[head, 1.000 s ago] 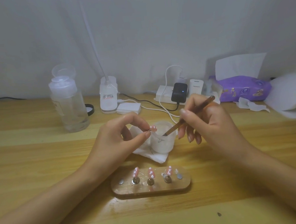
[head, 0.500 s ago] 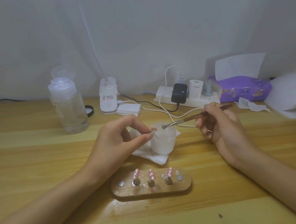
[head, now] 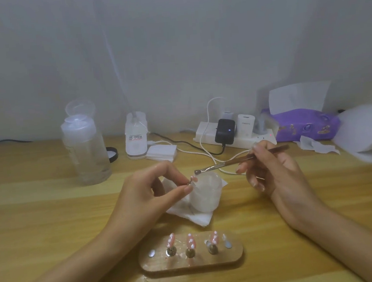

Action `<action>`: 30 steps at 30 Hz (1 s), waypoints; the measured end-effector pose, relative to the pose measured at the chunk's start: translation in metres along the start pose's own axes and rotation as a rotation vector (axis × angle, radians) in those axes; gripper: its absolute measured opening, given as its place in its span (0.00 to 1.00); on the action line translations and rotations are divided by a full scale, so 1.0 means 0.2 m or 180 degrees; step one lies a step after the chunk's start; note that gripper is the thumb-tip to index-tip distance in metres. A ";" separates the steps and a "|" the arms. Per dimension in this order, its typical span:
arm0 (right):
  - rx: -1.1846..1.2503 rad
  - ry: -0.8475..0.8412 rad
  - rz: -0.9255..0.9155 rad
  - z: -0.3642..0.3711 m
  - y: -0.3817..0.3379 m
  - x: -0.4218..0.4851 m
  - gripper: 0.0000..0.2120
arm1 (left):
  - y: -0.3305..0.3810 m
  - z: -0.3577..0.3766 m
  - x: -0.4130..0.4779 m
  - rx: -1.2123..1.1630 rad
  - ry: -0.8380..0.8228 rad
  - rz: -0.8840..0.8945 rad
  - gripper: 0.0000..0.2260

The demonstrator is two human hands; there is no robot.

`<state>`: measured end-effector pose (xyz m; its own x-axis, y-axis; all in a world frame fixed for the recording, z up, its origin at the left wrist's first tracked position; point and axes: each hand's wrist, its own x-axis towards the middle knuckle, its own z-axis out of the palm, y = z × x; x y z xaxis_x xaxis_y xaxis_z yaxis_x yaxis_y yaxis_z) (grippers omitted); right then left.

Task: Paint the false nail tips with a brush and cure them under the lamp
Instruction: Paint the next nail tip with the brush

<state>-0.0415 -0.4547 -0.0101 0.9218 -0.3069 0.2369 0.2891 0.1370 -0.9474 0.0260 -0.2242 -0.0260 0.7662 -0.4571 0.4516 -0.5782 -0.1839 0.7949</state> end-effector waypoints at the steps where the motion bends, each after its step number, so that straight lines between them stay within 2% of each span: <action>1: -0.0030 -0.0035 0.0015 0.00 0.00 0.00 0.09 | 0.00 0.00 0.00 -0.0001 -0.0006 -0.0001 0.06; 8: -0.0185 0.0173 -0.0063 -0.01 0.00 0.00 0.10 | 0.00 0.00 0.00 0.0144 0.0038 0.0111 0.10; 12: -0.0216 -0.0082 -0.0074 0.01 -0.01 -0.01 0.09 | 0.00 0.00 0.00 0.0156 0.0032 0.0116 0.09; 17: -0.0135 0.0092 -0.0028 -0.01 0.00 0.00 0.09 | 0.01 0.00 0.00 0.0103 0.0019 0.0112 0.10; 21: -0.0179 -0.0181 -0.0020 0.00 0.00 0.00 0.08 | 0.01 0.00 -0.01 0.0095 0.0008 0.0080 0.11; 25: -0.0173 0.0007 0.0047 0.00 0.00 0.00 0.08 | 0.01 0.00 -0.01 0.0115 0.0025 0.0107 0.11; 30: -0.0244 -0.0176 0.0045 0.01 -0.01 -0.01 0.08 | 0.01 0.00 0.00 0.0099 0.0022 0.0084 0.10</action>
<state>-0.0440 -0.4527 -0.0081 0.9391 -0.2527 0.2330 0.2574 0.0679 -0.9639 0.0243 -0.2241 -0.0251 0.7524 -0.4563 0.4750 -0.6066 -0.1989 0.7697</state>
